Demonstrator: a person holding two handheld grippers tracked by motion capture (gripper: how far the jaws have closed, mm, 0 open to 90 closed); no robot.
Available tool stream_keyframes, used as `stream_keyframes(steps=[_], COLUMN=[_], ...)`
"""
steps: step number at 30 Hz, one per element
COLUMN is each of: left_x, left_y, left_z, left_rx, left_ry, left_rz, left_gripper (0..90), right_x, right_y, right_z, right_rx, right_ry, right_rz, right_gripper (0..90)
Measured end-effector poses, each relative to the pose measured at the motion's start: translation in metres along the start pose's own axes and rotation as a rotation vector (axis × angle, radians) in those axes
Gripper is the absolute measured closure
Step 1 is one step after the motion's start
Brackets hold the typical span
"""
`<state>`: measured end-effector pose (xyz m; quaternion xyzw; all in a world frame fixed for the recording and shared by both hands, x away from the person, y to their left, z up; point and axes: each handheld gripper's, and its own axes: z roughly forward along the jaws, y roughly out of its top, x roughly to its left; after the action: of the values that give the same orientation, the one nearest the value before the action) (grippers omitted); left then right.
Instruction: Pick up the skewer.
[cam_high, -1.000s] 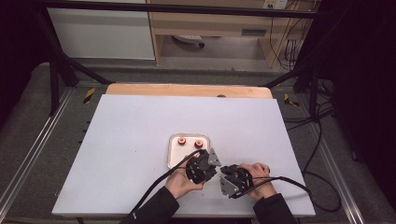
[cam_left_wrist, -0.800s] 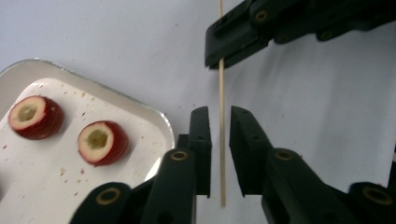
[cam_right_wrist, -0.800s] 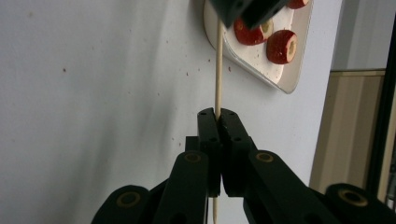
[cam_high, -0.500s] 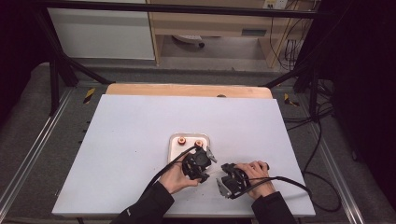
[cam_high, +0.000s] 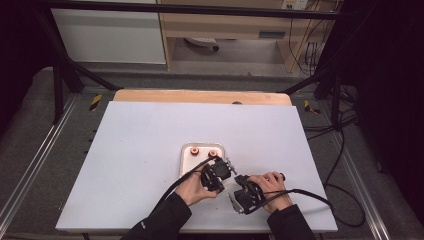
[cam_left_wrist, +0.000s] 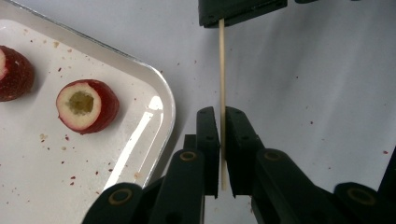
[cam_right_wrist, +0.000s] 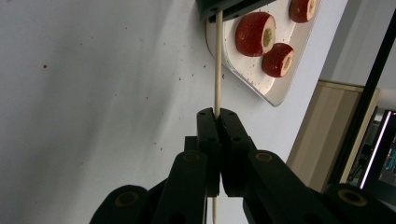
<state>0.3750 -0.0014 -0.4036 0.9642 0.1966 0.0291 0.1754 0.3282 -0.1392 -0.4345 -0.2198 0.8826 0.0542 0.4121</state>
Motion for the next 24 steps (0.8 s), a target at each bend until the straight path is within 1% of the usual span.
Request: stream_keyframes(steps=[2,6,10,16,19,21,22,23,24], left_x=[-0.001,-0.002,-0.004,-0.005,-0.004,-0.004,-0.004,-0.004,-0.004], left_y=[0.002,0.004,0.005,0.003,0.001,-0.002,-0.003,-0.004,-0.006], left_z=[0.001,0.003,0.004,0.003,0.001,-0.001,-0.001,-0.002,-0.003], left_rx=[0.008,0.032,0.043,0.036,0.024,0.014,0.01,0.009,0.005], left_ry=[0.003,0.01,0.022,0.05,0.066,0.075,0.081,0.087,0.09], left_rz=[0.002,-0.006,-0.001,0.012,0.018,0.019,0.022,0.023,0.02], left_gripper=[86.6,88.0,88.5,88.7,88.7,88.7,88.7,88.7,88.7], right_x=[0.0,0.0,0.001,0.0,-0.003,-0.003,-0.003,-0.004,-0.005], right_y=[0.0,0.001,0.001,0.001,-0.001,-0.004,-0.005,-0.007,-0.009], right_z=[0.0,-0.001,-0.001,-0.001,-0.001,-0.001,-0.001,-0.001,-0.002], right_rx=[-0.01,-0.009,-0.011,-0.019,-0.015,-0.012,-0.015,-0.021,-0.029], right_ry=[-0.005,-0.006,-0.009,-0.012,-0.008,0.002,0.006,0.005,0.008], right_rz=[-0.005,-0.014,-0.018,0.011,0.054,0.115,0.142,0.158,0.182], right_gripper=[88.9,88.9,88.8,87.1,80.6,73.5,71.5,69.6,65.9])
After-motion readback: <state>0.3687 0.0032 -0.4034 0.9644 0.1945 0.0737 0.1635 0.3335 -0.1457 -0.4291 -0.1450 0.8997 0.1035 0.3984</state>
